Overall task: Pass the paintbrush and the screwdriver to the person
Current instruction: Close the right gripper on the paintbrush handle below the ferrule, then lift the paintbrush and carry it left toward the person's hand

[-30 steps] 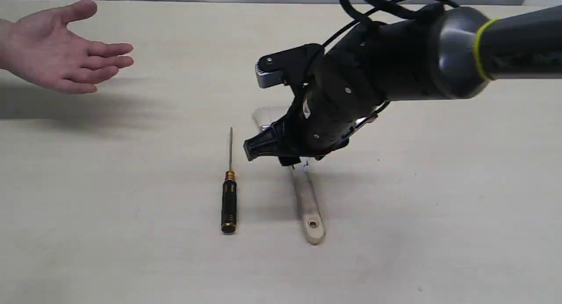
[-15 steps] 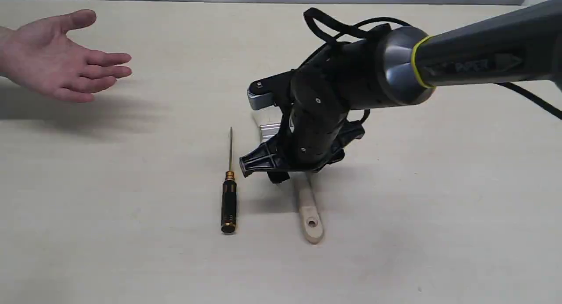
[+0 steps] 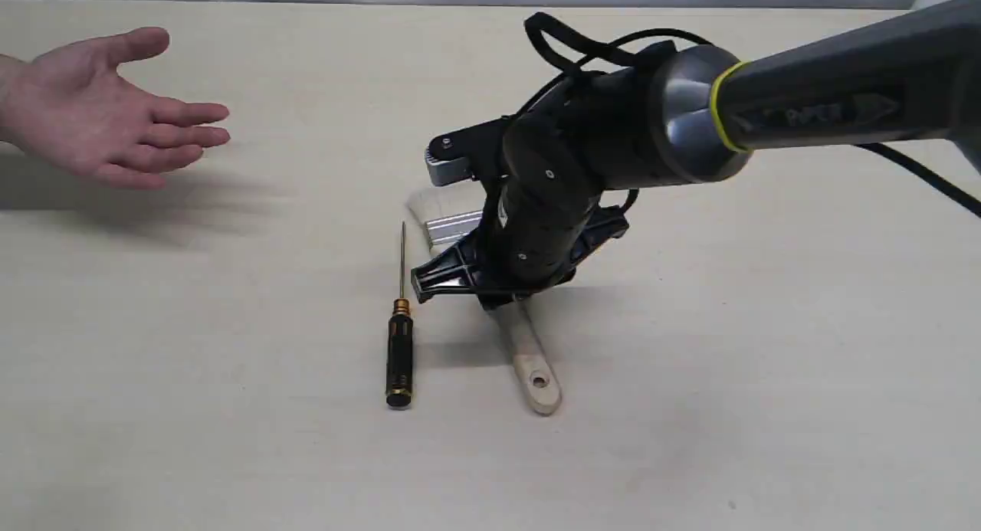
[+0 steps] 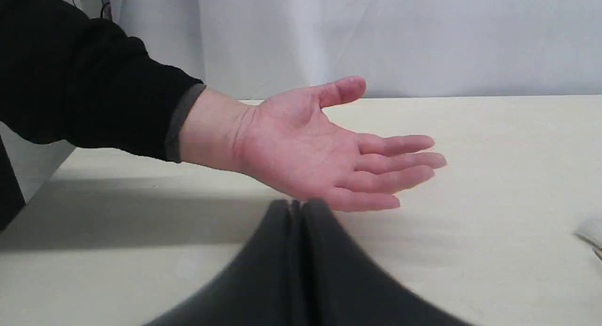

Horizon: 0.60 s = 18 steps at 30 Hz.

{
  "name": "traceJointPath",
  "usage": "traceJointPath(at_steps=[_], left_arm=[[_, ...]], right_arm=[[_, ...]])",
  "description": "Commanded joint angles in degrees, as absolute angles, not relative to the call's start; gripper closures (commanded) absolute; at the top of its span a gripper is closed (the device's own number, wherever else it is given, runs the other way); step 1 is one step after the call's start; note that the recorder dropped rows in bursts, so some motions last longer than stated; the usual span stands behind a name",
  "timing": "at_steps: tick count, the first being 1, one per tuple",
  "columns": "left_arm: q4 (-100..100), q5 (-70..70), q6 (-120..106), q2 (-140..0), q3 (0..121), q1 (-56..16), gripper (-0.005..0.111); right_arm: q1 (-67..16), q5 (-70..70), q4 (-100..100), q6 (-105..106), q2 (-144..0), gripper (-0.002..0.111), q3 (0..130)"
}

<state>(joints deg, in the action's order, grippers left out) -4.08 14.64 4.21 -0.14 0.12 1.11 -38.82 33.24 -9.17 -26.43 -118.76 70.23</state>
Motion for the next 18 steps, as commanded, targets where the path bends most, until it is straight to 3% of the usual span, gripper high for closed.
traceJointPath(at_steps=[1, 10, 18], left_arm=[[-3.94, 14.18, 4.32, 0.0, 0.0, 0.64, 0.107], [-3.94, 14.18, 4.32, 0.0, 0.0, 0.64, 0.107], [-3.94, 14.18, 4.32, 0.0, 0.0, 0.64, 0.107]], right_arm=[[-38.73, 33.32, -10.14, -25.12, -120.89, 0.104, 69.3], [-38.83, 34.81, -9.43, -25.12, -112.84, 0.104, 69.3], [-38.83, 36.39, -8.08, -25.06, -96.2, 0.104, 69.3]])
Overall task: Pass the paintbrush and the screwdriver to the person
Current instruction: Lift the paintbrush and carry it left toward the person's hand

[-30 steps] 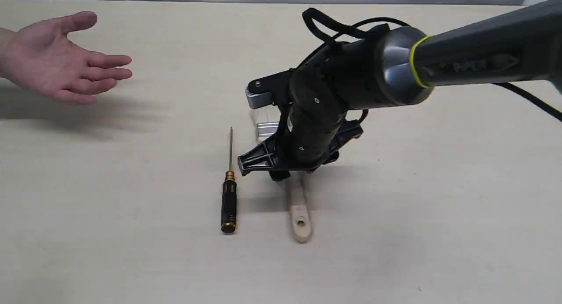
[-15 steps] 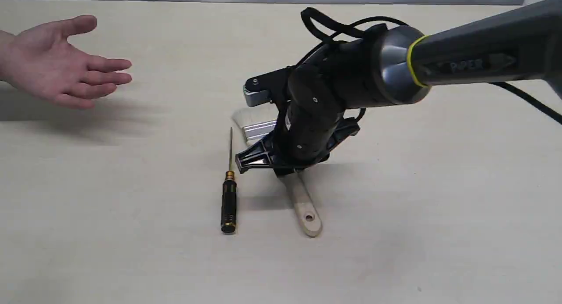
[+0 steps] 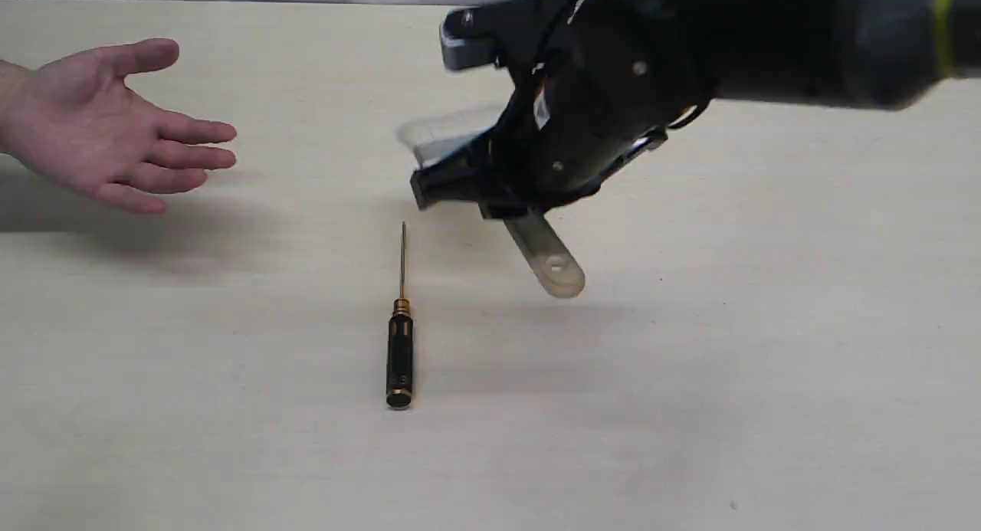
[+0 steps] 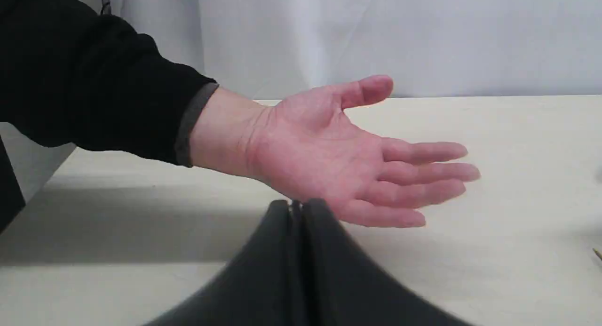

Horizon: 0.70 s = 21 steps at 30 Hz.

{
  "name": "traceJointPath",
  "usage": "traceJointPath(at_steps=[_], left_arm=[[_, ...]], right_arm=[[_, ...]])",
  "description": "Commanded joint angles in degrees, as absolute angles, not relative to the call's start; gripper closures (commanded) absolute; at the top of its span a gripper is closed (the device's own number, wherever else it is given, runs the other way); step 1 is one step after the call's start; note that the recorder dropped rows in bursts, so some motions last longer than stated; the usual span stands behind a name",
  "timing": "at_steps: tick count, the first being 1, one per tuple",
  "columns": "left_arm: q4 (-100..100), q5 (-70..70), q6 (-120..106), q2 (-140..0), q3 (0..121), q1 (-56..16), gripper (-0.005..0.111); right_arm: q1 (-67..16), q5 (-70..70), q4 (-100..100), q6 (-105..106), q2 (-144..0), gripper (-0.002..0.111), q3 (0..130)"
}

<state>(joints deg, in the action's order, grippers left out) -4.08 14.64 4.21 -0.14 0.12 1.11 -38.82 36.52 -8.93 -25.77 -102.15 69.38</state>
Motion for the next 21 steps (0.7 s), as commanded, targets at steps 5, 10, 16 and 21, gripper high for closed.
traceJointPath(at_steps=[5, 10, 16, 21], left_arm=[[-3.94, 14.18, 4.32, 0.0, 0.0, 0.64, 0.107], [-3.81, 14.36, 4.32, 0.0, 0.0, 0.64, 0.107], [-3.81, 14.36, 4.32, 0.0, 0.0, 0.64, 0.107], [-3.81, 14.36, 4.32, 0.0, 0.0, 0.64, 0.107]], right_arm=[[-38.83, 32.39, -4.28, -22.87, -87.6, 0.104, 69.3], [-38.83, 28.68, 2.35, -17.14, -84.94, 0.104, 72.04], [-44.03, 24.41, 4.72, -9.03, -89.88, 0.104, 80.32], [-48.82, 21.77, 4.72, -6.35, -98.45, 0.104, 89.08]])
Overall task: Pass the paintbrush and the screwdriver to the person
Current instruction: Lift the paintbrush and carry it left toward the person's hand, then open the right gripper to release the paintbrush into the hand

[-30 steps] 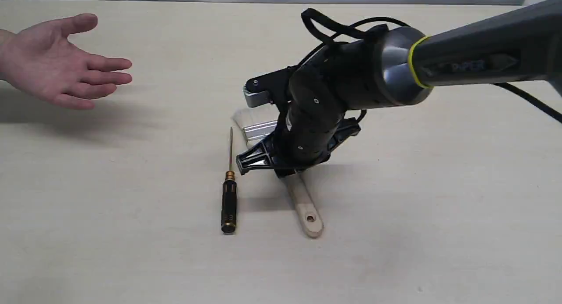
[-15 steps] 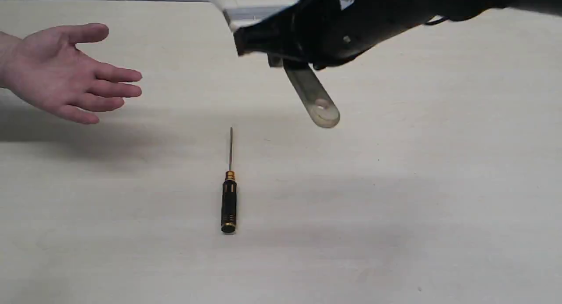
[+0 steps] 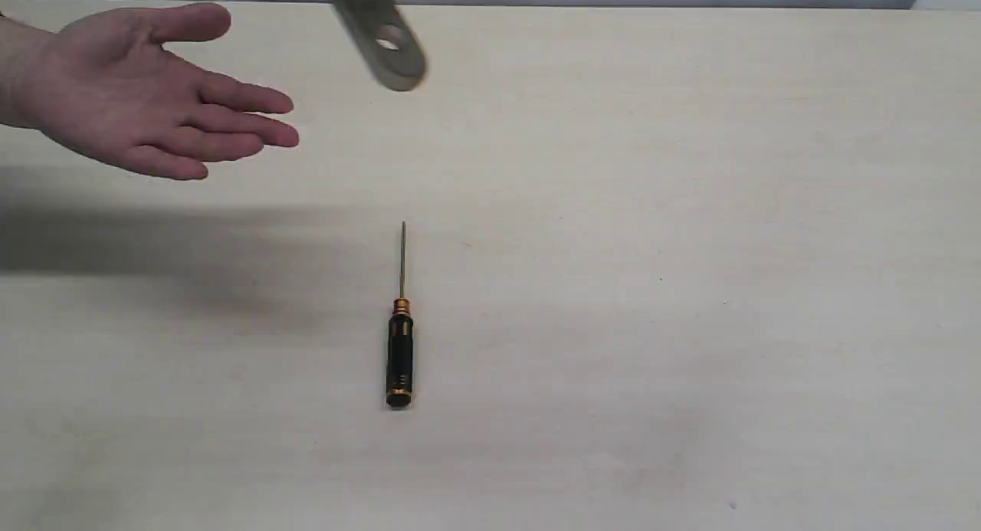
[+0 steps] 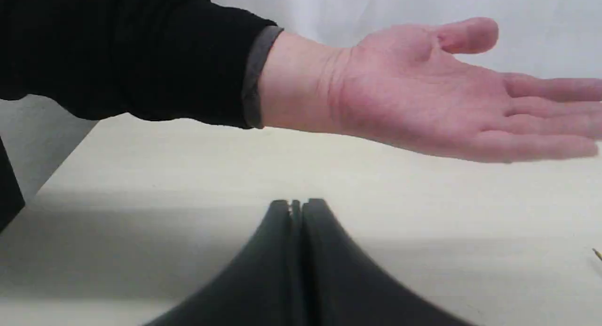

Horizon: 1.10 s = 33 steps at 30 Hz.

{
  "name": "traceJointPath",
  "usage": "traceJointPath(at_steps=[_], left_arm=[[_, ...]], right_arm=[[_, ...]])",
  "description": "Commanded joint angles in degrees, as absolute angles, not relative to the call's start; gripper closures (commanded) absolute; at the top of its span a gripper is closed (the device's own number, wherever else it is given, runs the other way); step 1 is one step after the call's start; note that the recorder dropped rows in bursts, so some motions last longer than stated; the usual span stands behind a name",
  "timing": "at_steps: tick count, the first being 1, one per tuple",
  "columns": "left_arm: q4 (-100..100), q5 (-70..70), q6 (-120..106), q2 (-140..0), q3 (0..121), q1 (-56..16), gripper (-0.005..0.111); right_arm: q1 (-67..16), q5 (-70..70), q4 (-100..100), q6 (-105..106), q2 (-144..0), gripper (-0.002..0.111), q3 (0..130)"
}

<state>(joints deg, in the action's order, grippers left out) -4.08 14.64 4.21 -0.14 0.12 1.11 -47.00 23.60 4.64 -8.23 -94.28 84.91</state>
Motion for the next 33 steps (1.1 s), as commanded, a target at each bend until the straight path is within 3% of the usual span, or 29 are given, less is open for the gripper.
traceJointPath(at_steps=[1, 5, 13, 16, 33], left_arm=[[-3.81, 14.36, 4.32, 0.0, 0.0, 0.64, 0.107], [-3.81, 14.36, 4.32, 0.0, 0.0, 0.64, 0.107], [-3.81, 14.36, 4.32, 0.0, 0.0, 0.64, 0.107], [-3.81, 14.36, 4.32, 0.0, 0.0, 0.64, 0.107], [-4.07, 14.3, 4.32, 0.0, 0.0, 0.64, 0.107]], right_arm=[[-49.28, 22.31, 4.72, -6.35, -100.59, 0.104, 91.13], [-49.42, 23.66, 5.16, -6.35, -107.96, 0.1, 96.89], [-49.42, 23.93, 6.91, -6.35, -120.09, 0.07, 100.98], [-49.42, 24.37, 7.03, -6.35, -121.7, 0.064, 100.98], [-49.42, 38.91, 6.81, -8.97, -110.13, 0.064, 100.98]])
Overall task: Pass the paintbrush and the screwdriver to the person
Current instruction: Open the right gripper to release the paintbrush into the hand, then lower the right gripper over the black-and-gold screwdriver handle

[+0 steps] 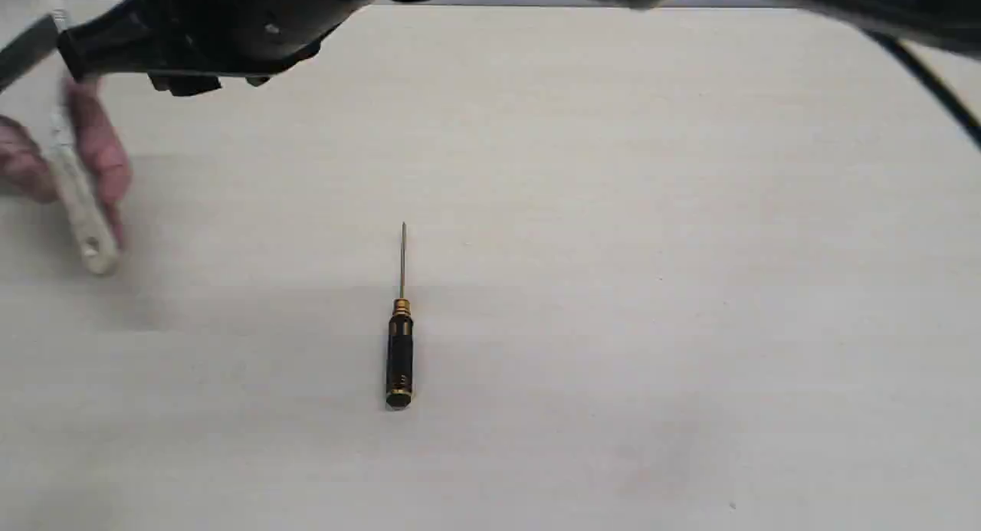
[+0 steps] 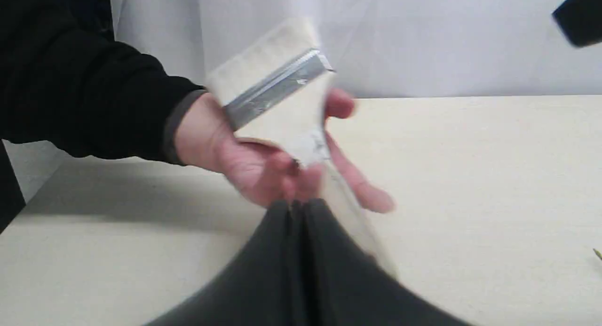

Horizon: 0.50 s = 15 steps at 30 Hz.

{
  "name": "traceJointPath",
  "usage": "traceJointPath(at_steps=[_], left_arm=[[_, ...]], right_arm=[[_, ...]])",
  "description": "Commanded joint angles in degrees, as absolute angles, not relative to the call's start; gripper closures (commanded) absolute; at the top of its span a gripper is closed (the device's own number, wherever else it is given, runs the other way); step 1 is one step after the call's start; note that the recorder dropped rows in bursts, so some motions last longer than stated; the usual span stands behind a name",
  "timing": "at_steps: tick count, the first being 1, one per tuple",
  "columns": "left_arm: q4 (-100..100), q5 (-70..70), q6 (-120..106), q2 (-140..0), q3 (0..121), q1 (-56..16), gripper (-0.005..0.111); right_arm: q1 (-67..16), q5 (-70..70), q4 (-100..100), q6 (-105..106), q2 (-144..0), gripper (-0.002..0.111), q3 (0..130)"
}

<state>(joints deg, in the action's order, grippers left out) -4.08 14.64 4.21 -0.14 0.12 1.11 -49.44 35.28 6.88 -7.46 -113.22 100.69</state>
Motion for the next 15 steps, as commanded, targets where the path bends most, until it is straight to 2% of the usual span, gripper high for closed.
traceJointPath(at_steps=[1, 15], left_arm=[[-4.07, 14.3, 4.32, 0.0, 0.0, 0.64, 0.107], [-3.87, 14.42, 4.32, 0.0, 0.0, 0.64, 0.107]], right_arm=[[-49.42, 40.46, 6.81, -9.67, -109.05, 0.064, 100.98], [-49.42, 64.76, -1.88, -21.49, -103.44, 0.065, 100.98]])
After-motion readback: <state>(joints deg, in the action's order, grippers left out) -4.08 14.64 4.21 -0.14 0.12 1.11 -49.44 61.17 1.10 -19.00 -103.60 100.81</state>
